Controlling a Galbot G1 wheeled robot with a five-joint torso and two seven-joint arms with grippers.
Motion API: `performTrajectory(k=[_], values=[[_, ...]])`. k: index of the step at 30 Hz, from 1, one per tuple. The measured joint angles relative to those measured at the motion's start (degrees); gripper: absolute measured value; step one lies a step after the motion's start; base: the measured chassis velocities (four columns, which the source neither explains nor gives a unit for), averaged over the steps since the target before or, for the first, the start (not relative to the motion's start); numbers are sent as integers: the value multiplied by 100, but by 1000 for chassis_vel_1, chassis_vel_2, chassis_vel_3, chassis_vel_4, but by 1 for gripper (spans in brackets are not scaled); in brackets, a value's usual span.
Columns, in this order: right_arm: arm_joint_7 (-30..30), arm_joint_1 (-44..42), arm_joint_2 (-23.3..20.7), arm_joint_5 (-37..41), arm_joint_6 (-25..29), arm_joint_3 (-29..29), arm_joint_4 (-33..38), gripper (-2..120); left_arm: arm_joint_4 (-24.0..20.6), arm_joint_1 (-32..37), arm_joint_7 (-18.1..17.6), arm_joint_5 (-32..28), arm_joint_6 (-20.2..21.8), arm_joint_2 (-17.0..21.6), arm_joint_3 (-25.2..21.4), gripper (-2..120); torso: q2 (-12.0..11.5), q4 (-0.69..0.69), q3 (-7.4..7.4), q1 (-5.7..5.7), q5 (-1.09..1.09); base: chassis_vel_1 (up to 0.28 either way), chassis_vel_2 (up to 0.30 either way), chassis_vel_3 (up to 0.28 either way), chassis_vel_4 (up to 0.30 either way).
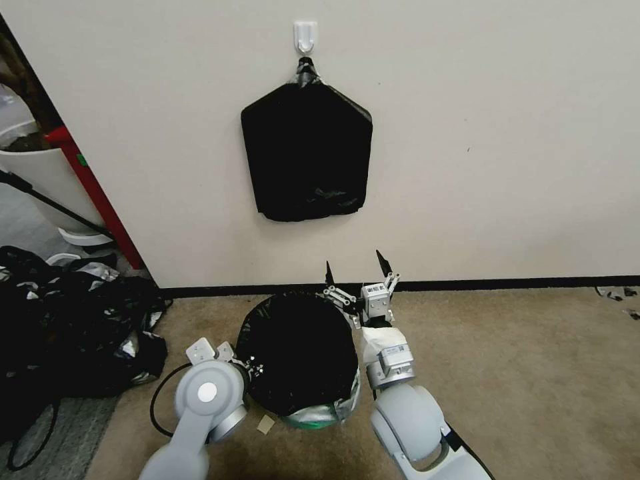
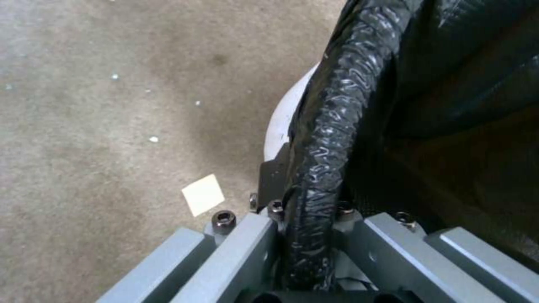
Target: Place a trash bag onto the trash bin.
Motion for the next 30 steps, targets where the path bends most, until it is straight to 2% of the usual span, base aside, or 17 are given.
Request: performTrajectory(k=[7, 11, 12, 14, 15, 18, 19, 20, 21, 23, 24, 25, 26, 27, 28, 29, 30], values=[[0, -14, 22, -6, -10, 9, -48, 100, -33, -41, 178, 100, 60, -67, 34, 23, 0, -1, 0, 0, 0, 0, 0, 0, 0], [0, 0, 38, -8, -11, 19, -144, 100, -177, -12, 234, 185, 126, -20, -36, 41, 0, 0, 0, 0, 0, 0, 0, 0, 0], [0, 0, 38, -8, -11, 19, -144, 100, -177, -12, 234, 185, 126, -20, -36, 41, 0, 0, 0, 0, 0, 0, 0, 0, 0], [13, 12, 46, 4, 2, 47, -199, 100, -421, 93, 379, 534, 130, 50, -70, 51, 0, 0, 0, 0, 0, 0, 0, 0, 0], [13, 12, 46, 4, 2, 47, -199, 100, -421, 93, 379, 534, 130, 50, -70, 51, 0, 0, 0, 0, 0, 0, 0, 0, 0], [180, 36, 101, 185, 33, 158, -299, 100, -941, 326, 704, 1108, 99, 185, -112, 68, 0, 0, 0, 0, 0, 0, 0, 0, 0], [180, 36, 101, 185, 33, 158, -299, 100, -941, 326, 704, 1108, 99, 185, -112, 68, 0, 0, 0, 0, 0, 0, 0, 0, 0], [278, 42, 130, 333, 18, 206, -322, 100, -1065, 403, 839, 1421, 81, 235, -112, 71, 0, 1, 0, 0, 0, 0, 0, 0, 0], [348, 41, 161, 485, -4, 262, -328, 100, -1122, 454, 995, 1744, 33, 280, -112, 77, 0, 1, 0, 0, 0, 0, 0, 0, 0], [409, -11, 241, 748, -44, 485, -302, 100, -1075, 569, 1778, 2899, -406, 409, -141, 85, 0, 1, 0, 0, 0, 0, 0, 0, 0], [409, -11, 241, 748, -44, 485, -302, 100, -1075, 569, 1778, 2899, -406, 409, -141, 85, 0, 1, 0, 0, 0, 0, 0, 0, 0], [407, -59, 289, 813, -39, 629, -270, 100, -962, 596, 2244, 3423, -744, 458, -164, 90, 0, 2, 0, 0, 0, 0, 0, 0, 0], [338, -131, 346, 850, 58, 848, -249, 100, -738, 622, 2975, 4188, -1419, 524, -209, 96, 0, 1, 0, 0, -1, 0, 0, 0, 0], [214, -203, 390, 829, 257, 1066, -254, 100, -558, 621, 3491, 4700, -1959, 571, -248, 98, 0, 2, 0, 0, -1, 0, 0, 0, 0], [214, -203, 390, 829, 257, 1066, -254, 100, -558, 621, 3491, 4700, -1959, 571, -248, 98, 0, 2, 0, 0, -1, 0, 0, 0, 0], [18, -306, 447, 707, 559, 1442, -277, 100, -250, 569, 4196, 5367, -2796, 642, -291, 99, 0, 1, 0, 0, 1, 0, 0, 0, 0], [-114, -380, 476, 624, 752, 1723, -284, 100, -17, 483, 4637, 5794, -3315, 688, -333, 99, 0, 1, 0, 0, -1, 0, 0, 0, 0]])
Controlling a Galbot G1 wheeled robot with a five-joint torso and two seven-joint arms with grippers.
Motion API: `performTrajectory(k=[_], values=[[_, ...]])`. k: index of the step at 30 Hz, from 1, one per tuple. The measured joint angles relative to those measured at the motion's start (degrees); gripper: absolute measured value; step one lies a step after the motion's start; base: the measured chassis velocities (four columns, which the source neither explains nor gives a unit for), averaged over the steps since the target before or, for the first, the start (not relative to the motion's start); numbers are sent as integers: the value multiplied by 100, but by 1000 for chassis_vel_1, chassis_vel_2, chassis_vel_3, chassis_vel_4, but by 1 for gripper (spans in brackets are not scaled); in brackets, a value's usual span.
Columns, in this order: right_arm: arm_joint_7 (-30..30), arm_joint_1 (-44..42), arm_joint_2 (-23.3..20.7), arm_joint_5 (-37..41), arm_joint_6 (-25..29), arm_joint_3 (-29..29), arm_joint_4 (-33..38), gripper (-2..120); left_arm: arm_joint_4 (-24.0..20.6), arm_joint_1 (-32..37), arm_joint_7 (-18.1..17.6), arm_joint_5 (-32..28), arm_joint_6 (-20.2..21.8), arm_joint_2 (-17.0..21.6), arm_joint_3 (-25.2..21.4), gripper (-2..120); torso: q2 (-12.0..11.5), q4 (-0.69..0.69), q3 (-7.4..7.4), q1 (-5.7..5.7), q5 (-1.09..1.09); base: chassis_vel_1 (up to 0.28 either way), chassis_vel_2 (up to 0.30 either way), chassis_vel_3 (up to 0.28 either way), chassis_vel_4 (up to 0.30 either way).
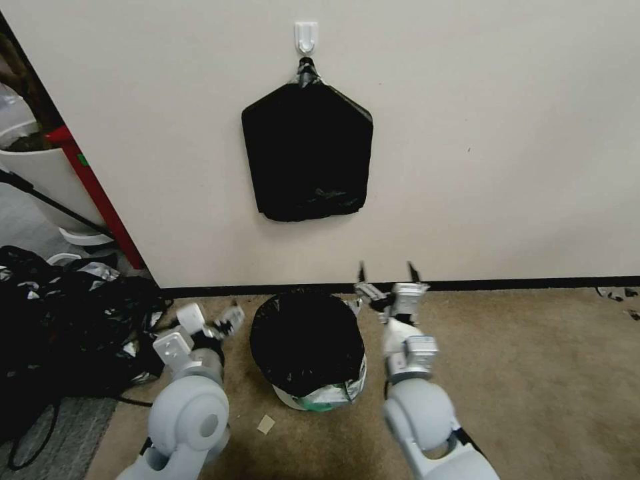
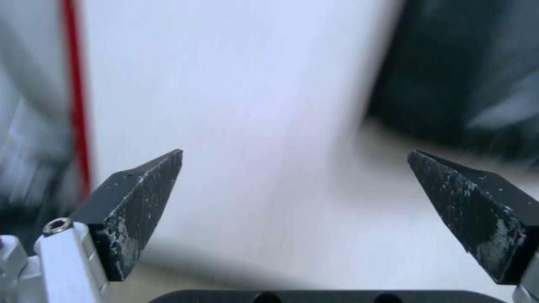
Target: Place a trash bag onto the trash bin.
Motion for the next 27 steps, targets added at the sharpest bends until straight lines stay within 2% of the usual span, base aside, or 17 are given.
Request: performTrajectory(k=[1, 2, 5, 6, 9, 10, 12, 27], values=[[-128, -96, 19, -44, 185, 295, 1, 100, 171, -85, 318, 314, -335, 49, -50, 100, 0, -1, -1, 0, 0, 0, 0, 0, 0], [-128, -96, 19, -44, 185, 295, 1, 100, 171, -85, 318, 314, -335, 49, -50, 100, 0, -1, -1, 0, 0, 0, 0, 0, 0], [-280, -426, -3, 121, 502, 855, 115, 100, 411, -226, 943, 522, -823, 158, -62, 100, 0, -2, 0, 0, 1, 0, 0, 0, 0], [-280, -426, -3, 121, 502, 855, 115, 100, 411, -226, 943, 522, -823, 158, -62, 100, 0, -2, 0, 0, 1, 0, 0, 0, 0], [-312, -662, -55, 215, 561, 906, 311, 100, 546, -273, 1553, 413, -1331, 111, -49, 100, 0, -2, 0, 0, 2, 0, 0, 0, 0], [-312, -662, -55, 215, 561, 906, 311, 100, 546, -273, 1553, 413, -1331, 111, -49, 100, 0, -2, 0, 0, 2, 0, 0, 0, 0], [-389, -678, -47, 236, 562, 890, 430, 100, 594, -283, 1857, 333, -1576, 31, -56, 100, 0, -1, 0, 0, 1, 0, 0, 0, 0], [-414, -662, -41, 239, 539, 853, 466, 100, 601, -284, 1870, 252, -1588, -4, -63, 100, 0, 0, 0, 0, 1, 0, 0, 0, 0]])
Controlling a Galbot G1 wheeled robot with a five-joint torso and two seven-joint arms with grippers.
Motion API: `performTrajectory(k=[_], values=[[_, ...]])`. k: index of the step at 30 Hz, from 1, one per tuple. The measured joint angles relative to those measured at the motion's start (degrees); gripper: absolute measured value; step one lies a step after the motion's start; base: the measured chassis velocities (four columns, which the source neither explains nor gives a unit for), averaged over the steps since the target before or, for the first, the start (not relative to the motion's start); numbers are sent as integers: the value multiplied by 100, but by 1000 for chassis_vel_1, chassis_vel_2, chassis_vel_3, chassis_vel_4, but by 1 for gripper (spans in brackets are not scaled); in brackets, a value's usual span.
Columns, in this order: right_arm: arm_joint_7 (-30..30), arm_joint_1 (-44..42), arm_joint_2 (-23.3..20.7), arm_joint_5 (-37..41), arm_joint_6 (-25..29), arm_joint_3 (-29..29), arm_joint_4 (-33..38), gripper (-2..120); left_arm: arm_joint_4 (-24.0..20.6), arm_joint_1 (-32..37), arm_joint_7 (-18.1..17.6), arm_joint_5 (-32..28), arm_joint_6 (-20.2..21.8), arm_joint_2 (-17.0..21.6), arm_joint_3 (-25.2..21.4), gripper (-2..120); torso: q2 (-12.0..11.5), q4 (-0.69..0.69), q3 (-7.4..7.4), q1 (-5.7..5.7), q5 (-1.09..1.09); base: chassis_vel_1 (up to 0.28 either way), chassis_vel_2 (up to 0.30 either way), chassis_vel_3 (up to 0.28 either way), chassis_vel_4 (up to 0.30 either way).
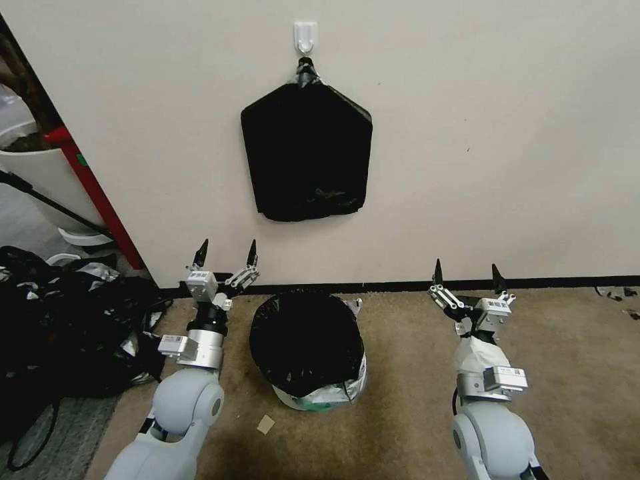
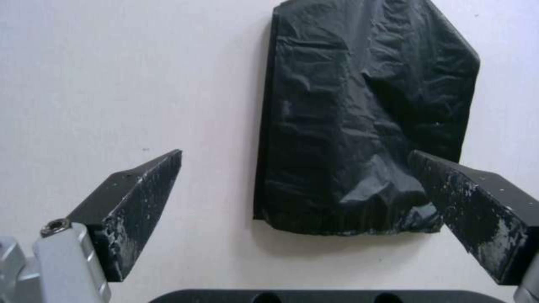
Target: Place a trash bag onto the trash bin.
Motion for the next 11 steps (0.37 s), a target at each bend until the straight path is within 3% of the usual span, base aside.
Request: performTrajectory(k=[11], values=[[3, 5, -4, -3, -7, -11, 0, 100, -9, 2, -37, -18, 31, -2, 0, 100, 0, 0, 0, 0, 0, 0, 0, 0, 0]])
